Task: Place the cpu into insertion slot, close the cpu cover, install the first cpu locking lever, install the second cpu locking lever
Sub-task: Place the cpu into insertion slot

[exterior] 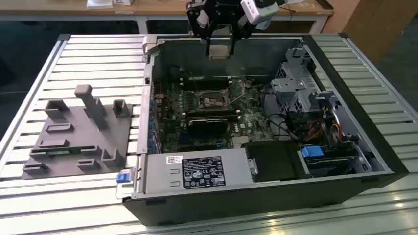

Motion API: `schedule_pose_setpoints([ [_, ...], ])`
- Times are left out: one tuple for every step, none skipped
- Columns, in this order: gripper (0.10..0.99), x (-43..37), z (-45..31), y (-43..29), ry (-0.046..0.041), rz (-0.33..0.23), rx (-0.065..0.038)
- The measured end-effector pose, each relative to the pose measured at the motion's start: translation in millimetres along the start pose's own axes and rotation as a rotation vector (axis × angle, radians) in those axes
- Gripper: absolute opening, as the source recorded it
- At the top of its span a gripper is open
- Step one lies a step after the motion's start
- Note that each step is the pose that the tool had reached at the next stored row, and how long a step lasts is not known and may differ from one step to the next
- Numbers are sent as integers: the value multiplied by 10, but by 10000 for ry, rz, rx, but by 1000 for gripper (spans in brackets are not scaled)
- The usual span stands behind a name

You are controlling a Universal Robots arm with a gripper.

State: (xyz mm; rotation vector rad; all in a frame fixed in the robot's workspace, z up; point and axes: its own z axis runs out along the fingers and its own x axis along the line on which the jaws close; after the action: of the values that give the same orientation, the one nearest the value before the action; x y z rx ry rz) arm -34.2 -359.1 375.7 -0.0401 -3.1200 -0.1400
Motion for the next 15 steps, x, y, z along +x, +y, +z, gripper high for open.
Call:
schedule_pose_setpoints([
  [537,0,0,0,0,0,0],
  [537,0,0,0,0,0,0],
  [537,0,0,0,0,0,0],
  [537,0,0,0,-1,10,0],
  [537,0,0,0,-3,42,0],
  [537,-1,1,0,-9,101,-1],
  [537,-1,1,0,-17,193,-2],
  [537,0,2,0,-27,312,-3],
  [537,0,3,0,-39,447,-5],
  [537,0,4,0,-54,603,-7],
  [537,0,5,-1,-67,753,-9],
  [537,0,7,-1,-79,885,-11],
  [537,0,10,-1,-90,1012,-14],
  [537,0,12,-1,-104,1158,-17],
  [537,0,13,-1,-116,1300,-18],
])
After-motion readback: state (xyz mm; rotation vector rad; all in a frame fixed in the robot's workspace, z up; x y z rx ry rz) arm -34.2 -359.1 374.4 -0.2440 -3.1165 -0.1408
